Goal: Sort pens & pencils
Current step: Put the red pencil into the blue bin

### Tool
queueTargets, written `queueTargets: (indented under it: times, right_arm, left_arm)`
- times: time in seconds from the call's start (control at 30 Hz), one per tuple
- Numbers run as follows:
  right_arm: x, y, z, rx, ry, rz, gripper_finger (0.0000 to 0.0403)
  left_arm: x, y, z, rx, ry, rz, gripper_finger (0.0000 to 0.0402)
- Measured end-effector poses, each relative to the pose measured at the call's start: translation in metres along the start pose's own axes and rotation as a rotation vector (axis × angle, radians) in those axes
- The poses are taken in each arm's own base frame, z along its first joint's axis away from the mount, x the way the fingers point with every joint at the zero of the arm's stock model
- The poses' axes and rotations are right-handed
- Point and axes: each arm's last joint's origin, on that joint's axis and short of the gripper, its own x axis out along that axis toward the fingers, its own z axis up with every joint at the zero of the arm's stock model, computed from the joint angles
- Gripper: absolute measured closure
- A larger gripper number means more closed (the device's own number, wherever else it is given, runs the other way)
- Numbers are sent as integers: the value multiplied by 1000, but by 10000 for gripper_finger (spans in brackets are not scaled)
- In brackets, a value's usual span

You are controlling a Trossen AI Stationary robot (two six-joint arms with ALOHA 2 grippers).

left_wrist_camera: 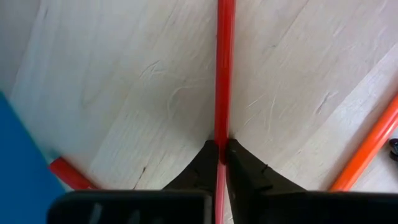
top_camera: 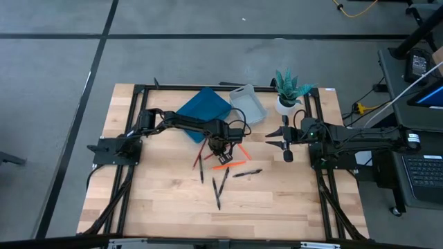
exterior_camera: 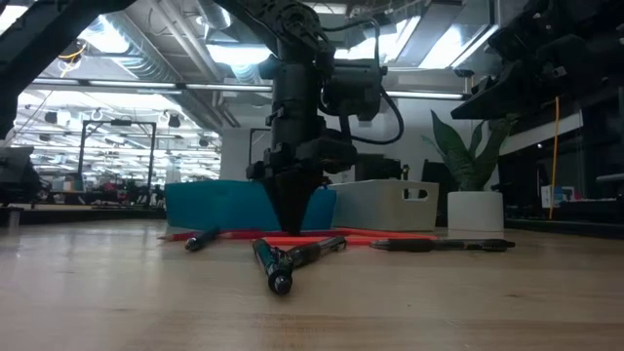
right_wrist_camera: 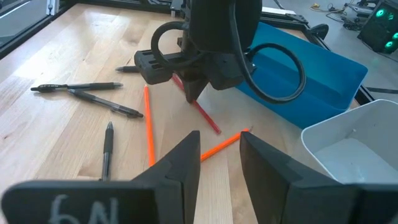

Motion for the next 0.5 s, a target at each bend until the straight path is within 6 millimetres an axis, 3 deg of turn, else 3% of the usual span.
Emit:
queueTargets:
  times: [0.5]
  right_arm:
    - [0, 0, 0, 0, 0, 1, 288]
  left_arm:
    - [-4, 1, -1, 26, 3, 0, 386]
